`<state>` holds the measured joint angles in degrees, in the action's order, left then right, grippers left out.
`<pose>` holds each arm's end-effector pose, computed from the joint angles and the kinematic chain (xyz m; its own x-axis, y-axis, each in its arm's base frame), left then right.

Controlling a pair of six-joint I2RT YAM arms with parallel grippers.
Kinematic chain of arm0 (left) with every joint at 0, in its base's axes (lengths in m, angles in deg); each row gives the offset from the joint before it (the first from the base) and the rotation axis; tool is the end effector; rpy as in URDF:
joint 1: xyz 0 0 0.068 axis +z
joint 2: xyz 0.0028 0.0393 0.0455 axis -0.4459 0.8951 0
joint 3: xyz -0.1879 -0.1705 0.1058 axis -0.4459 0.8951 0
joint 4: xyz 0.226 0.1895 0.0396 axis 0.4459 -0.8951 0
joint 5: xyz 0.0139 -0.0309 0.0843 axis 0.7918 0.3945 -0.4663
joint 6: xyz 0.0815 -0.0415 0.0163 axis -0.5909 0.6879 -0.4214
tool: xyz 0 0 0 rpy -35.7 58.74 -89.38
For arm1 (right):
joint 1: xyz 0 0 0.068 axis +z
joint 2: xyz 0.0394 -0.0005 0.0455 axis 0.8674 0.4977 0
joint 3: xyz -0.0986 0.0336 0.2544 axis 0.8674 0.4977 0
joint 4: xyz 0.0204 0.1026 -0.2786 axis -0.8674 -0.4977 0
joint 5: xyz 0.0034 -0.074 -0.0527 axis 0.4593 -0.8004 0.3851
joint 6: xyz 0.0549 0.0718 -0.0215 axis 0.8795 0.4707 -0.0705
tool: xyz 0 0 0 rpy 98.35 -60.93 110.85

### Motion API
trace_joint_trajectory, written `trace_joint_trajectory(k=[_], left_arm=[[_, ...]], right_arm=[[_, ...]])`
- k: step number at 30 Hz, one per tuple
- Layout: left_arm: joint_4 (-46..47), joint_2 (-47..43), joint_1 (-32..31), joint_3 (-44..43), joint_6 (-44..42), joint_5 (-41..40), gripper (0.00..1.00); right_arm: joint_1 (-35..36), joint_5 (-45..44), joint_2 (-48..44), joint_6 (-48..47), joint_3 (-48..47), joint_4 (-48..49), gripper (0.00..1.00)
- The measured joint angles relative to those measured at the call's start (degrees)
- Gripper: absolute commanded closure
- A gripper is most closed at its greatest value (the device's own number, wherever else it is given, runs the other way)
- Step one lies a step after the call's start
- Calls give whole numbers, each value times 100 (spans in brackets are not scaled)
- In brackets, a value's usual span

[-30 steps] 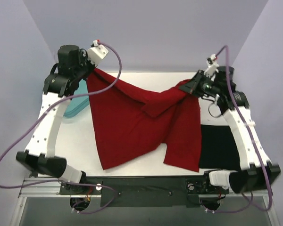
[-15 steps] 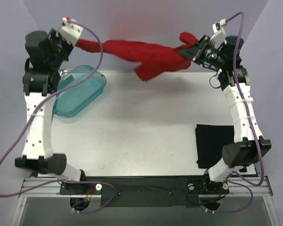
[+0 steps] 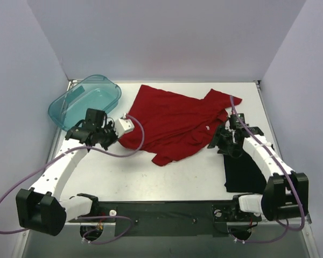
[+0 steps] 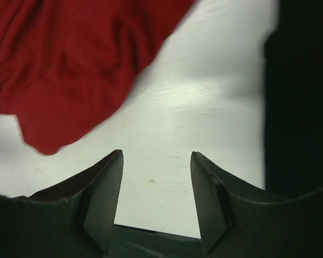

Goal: Fold and stack the t-shirts
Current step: Flatten out the tshirt

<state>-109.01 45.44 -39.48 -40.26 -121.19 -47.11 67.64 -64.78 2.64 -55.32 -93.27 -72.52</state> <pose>0.2960 -0.0896 0.2532 -0.3159 0.7461 -0.5862 0.7902 0.5488 0.2727 0.3257 0.0728 0.1802 -0.8279 0.3421 -0.4445 0.0501 0.8344 0.5489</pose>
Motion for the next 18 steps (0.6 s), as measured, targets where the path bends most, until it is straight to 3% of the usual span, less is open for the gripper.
trace_joint_trajectory(k=[4, 9, 12, 18], left_arm=[[-308, -428, -216, 658, 63, 96, 100], [-345, -706, -153, 708, 260, 37, 100], [-348, -796, -131, 708, 350, 37, 100], [-339, -826, -114, 708, 474, 26, 100]], right_arm=[[-87, -1054, -798, -74, 98, -531, 47], [796, -1908, -1217, -22, -173, -647, 40], [1152, -2140, -798, -20, -498, -678, 40], [1287, -2044, 949, -590, -1572, -529, 39]])
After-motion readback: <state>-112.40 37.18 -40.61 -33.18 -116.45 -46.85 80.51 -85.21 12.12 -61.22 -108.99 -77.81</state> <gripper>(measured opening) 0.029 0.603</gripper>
